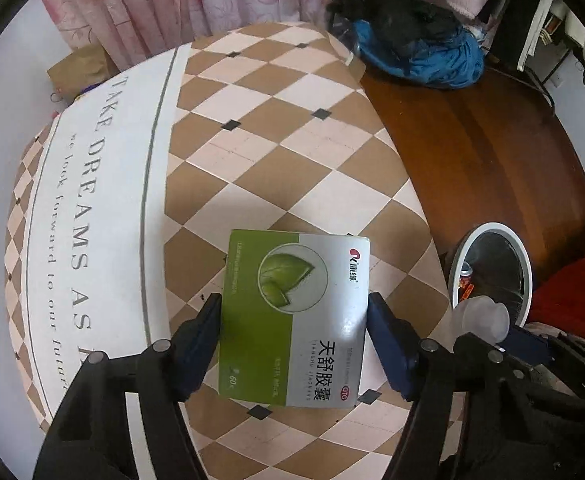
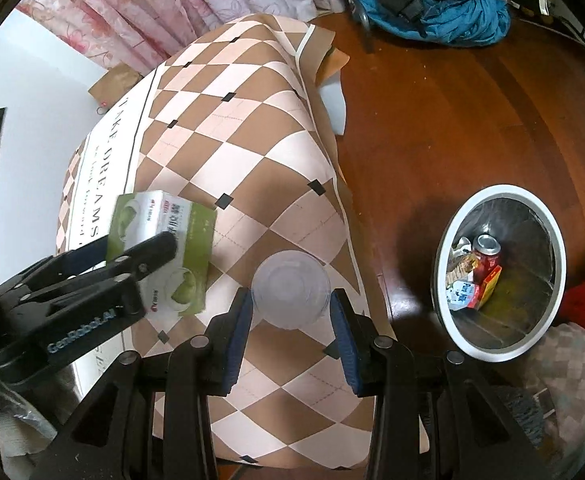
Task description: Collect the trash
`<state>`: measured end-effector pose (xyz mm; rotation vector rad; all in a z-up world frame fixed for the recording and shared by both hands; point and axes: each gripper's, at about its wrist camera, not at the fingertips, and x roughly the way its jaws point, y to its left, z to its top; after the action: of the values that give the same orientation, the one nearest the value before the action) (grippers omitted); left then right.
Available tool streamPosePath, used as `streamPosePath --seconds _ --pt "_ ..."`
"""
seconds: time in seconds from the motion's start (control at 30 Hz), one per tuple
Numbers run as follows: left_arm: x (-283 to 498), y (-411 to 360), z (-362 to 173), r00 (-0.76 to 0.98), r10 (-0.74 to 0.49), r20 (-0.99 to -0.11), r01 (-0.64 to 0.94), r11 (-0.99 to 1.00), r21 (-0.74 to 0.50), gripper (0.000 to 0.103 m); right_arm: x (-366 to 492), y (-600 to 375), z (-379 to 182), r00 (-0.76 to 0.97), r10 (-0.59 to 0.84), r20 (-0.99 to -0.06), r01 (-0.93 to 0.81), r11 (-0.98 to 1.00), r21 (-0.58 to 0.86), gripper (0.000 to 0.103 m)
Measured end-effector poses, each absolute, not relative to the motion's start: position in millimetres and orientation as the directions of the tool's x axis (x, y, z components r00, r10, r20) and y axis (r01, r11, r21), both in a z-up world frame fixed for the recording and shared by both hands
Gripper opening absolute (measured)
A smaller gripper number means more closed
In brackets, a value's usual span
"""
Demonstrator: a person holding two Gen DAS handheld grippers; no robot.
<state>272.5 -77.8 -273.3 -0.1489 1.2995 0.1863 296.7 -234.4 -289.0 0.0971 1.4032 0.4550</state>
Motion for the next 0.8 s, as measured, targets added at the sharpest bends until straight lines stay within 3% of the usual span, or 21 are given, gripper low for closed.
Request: streamPosePath --seconds 0.33,0.6,0.8 --pt "269 -102 -203 0.419 0.070 -0.905 -0.177 0.984 -0.005 0.068 294 -269 -239 0.201 0.407 -0.891 -0.246 0.901 0.356 0.042" --pt "292 -178 -134 0.548 -0.054 -0.834 -0.017 0.997 -0.075 0.068 298 -361 -183 0.332 0.384 -0.862 -0.175 0.923 0.343 0.042" --pt "320 -247 -143 0.533 -0.184 -0.826 0.102 0.983 -0.153 0.068 310 -444 -198 0.355 0.284 -0.891 -0.056 0.958 0.283 0.042"
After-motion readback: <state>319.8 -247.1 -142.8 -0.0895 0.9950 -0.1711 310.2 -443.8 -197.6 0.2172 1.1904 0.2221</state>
